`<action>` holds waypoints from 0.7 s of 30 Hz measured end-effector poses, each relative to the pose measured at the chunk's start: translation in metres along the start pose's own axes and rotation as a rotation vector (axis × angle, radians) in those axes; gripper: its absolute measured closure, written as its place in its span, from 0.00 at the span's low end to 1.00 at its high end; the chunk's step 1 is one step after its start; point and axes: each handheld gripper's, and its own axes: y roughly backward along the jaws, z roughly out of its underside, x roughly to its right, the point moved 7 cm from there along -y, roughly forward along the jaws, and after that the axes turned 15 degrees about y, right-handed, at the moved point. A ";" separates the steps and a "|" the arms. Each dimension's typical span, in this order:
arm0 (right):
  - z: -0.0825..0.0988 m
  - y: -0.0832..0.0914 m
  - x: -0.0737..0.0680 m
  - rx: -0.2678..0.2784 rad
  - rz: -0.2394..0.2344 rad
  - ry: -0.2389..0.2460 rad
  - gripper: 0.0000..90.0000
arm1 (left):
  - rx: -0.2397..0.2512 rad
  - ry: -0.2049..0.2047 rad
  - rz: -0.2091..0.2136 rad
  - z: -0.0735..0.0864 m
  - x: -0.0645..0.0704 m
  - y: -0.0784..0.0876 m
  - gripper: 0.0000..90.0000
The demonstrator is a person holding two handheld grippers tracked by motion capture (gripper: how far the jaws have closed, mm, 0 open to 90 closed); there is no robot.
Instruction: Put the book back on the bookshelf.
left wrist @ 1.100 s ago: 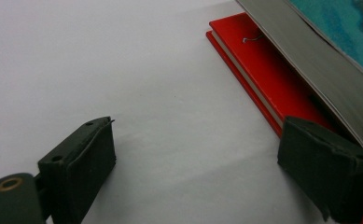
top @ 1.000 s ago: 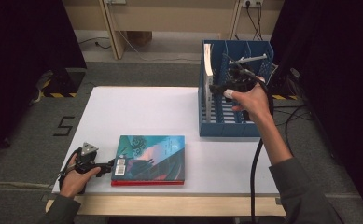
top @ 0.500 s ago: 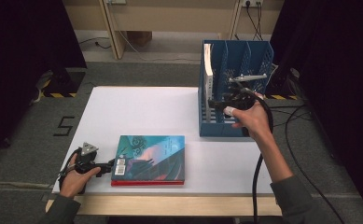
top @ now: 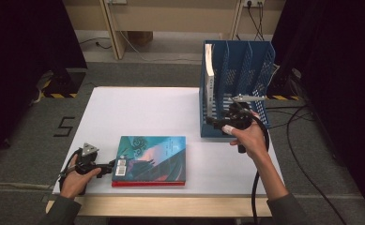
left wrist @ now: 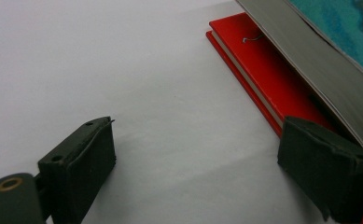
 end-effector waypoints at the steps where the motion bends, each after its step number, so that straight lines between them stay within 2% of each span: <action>1: 0.002 0.000 -0.001 0.004 0.000 0.002 0.28 | 0.000 0.000 0.000 0.000 0.000 0.000 0.11; 13: 0.033 -0.006 -0.020 0.055 -0.035 -0.018 0.28 | -0.001 0.001 0.000 0.000 0.000 0.000 0.11; 15: 0.044 -0.010 -0.025 0.011 -0.059 -0.013 0.27 | 0.000 0.003 0.001 0.000 0.000 0.000 0.11; 21: 0.060 -0.013 -0.027 -0.014 -0.064 -0.026 0.27 | -0.002 0.001 -0.001 0.000 0.000 0.000 0.11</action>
